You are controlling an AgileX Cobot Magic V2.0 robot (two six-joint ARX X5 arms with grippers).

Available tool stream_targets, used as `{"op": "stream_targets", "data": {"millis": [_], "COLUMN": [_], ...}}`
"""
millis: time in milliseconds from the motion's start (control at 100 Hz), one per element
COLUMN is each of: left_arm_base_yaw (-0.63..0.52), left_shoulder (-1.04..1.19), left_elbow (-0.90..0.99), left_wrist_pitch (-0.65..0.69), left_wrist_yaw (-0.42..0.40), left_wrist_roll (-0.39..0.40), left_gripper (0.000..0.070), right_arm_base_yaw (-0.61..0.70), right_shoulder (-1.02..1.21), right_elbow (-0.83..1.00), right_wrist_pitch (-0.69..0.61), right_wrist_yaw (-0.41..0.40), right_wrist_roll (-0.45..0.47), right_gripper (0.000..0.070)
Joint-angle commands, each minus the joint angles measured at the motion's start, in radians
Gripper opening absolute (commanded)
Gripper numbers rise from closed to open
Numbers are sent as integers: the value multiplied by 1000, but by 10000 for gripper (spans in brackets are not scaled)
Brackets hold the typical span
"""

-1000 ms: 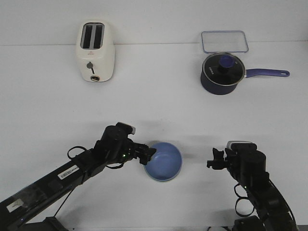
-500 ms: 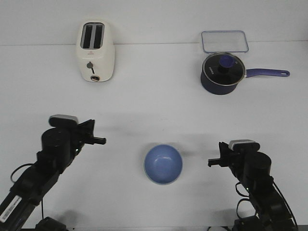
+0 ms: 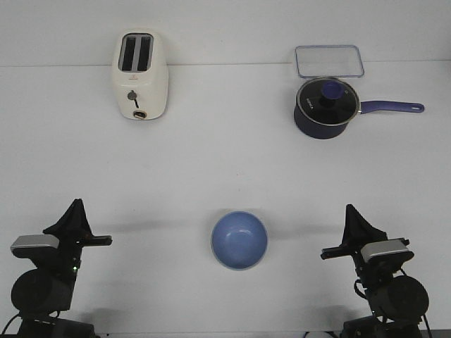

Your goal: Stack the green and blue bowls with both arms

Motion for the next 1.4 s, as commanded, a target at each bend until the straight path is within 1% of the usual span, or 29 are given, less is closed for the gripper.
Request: {"op": "stream_targets", "data": {"millis": [0,640,730,840,960,1030,1170,1270,1390], "left_arm_base_yaw": [-2,-1,3,47,112,143,169,172,173], "left_shoulder": [-14,-52,-56,-88,-153,-200,-280,-283,-283], "left_elbow": [11,11,6,-51,-154,-219,-312,-346,-354], "left_wrist_pitch": [18,20,12,40,40,42,43,61,60], "left_wrist_yaw": [2,2,2,3,3,3,8,58,166], "left_wrist_roll": [12,13,35,-5,-65,-83,-89,-79,-30], "left_gripper": [15,15,15,15,15,15,15,15,15], "right_arm_base_yaw": [1,1,1,1,1,1,1,1,1], "right_shoulder": [2,1,1,1,1,1,1,1,2], "right_elbow": [0,0,0,0,0,0,0,0,0], "right_wrist_pitch": [11,11,11,11,11,11,11,11,11], "right_wrist_yaw": [3,3,3,3,3,3,3,3,3], "right_wrist_roll": [-13,-13,-13,-13,-13,-13,-13,-13,-13], "right_gripper": [0,0,0,0,0,0,0,0,0]}}
